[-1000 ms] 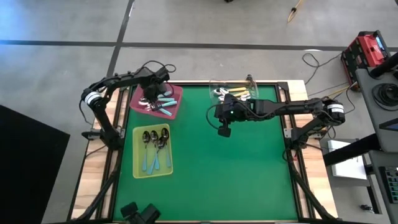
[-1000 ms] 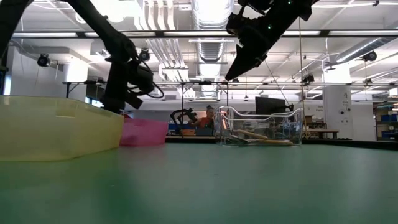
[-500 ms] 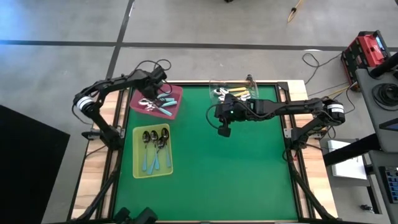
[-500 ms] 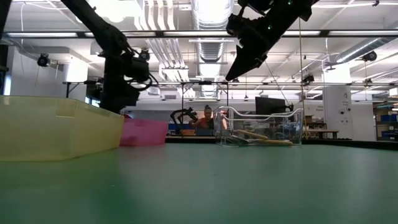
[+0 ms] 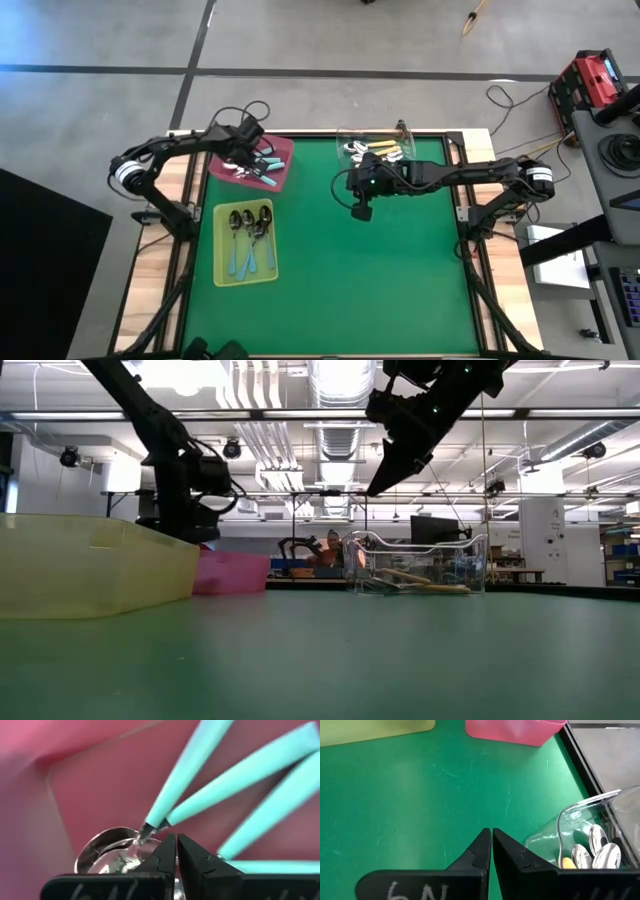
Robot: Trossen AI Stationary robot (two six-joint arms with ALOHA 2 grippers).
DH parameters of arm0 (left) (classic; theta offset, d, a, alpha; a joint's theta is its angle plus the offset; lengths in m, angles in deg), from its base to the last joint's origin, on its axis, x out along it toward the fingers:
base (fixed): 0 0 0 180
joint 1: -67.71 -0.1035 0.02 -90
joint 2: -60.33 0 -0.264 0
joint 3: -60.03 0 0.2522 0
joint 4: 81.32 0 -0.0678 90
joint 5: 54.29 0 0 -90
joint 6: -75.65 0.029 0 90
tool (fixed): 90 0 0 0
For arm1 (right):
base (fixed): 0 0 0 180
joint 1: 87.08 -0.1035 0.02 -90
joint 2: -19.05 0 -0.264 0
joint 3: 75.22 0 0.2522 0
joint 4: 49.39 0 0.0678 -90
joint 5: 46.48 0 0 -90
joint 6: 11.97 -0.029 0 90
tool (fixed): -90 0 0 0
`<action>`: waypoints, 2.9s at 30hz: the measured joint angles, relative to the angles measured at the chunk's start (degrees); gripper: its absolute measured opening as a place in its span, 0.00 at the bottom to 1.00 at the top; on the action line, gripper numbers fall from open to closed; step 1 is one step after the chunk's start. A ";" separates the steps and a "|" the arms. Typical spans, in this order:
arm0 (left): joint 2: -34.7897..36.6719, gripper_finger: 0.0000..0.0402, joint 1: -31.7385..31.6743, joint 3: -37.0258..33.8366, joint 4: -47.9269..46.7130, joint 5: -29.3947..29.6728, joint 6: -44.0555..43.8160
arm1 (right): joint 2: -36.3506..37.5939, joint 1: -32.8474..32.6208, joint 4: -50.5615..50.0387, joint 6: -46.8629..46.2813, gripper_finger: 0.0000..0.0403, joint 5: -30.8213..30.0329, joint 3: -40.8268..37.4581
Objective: Sort silverware by color (type)
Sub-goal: Adjust the light blue spoon in the red bin, then return to Home Position
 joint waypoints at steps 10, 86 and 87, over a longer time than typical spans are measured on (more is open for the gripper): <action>-3.12 0.00 -0.02 -0.02 1.48 4.98 1.33 | 0.02 0.00 0.25 0.79 0.02 -0.26 0.05; 57.56 0.00 60.33 -36.16 42.86 3.52 9.84 | -0.42 3.28 27.09 15.49 0.02 18.24 -0.32; 57.58 0.00 60.33 -37.01 45.20 2.44 10.47 | -0.42 3.28 27.07 15.49 0.02 18.24 -0.32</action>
